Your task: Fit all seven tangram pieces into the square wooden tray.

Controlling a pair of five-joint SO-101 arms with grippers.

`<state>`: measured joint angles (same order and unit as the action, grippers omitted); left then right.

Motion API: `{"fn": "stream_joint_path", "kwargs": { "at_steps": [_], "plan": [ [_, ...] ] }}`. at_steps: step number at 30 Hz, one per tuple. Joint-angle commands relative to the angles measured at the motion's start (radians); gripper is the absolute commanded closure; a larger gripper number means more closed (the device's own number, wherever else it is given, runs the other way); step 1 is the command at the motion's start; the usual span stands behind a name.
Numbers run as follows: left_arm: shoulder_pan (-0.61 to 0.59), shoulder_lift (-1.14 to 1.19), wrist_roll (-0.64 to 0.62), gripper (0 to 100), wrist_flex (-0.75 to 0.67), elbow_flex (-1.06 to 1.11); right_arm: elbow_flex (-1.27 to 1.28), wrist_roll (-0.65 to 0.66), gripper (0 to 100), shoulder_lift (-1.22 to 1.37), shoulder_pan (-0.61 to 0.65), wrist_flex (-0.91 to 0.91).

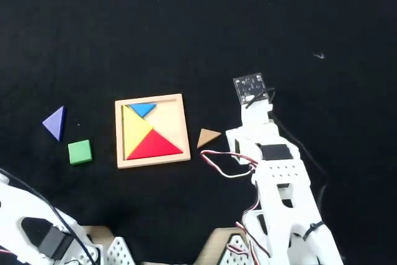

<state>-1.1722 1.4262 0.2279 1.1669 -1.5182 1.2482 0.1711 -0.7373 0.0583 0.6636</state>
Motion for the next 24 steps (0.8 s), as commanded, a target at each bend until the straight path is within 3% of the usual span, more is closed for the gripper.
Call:
{"fn": "stream_joint_path", "kwargs": {
  "at_steps": [1,5,9,22,24],
  "plan": [
    [-0.021,-0.025,0.038,97,0.368,-0.148,-0.005,-0.003,98.7,-0.024,0.009,-0.015],
    [-0.042,-0.118,0.092,97,0.477,-0.148,-0.005,-0.003,98.7,-0.024,0.009,-0.014],
    [-0.087,-0.180,0.006,97,0.361,-0.148,-0.005,-0.003,98.7,-0.024,0.009,-0.014],
    [-0.139,0.020,0.060,97,0.133,-0.145,-0.005,-0.003,98.7,-0.024,0.009,-0.012],
    [-0.139,0.037,0.072,97,0.167,-0.145,-0.005,-0.003,98.7,-0.024,0.009,-0.012]
  ]
}}
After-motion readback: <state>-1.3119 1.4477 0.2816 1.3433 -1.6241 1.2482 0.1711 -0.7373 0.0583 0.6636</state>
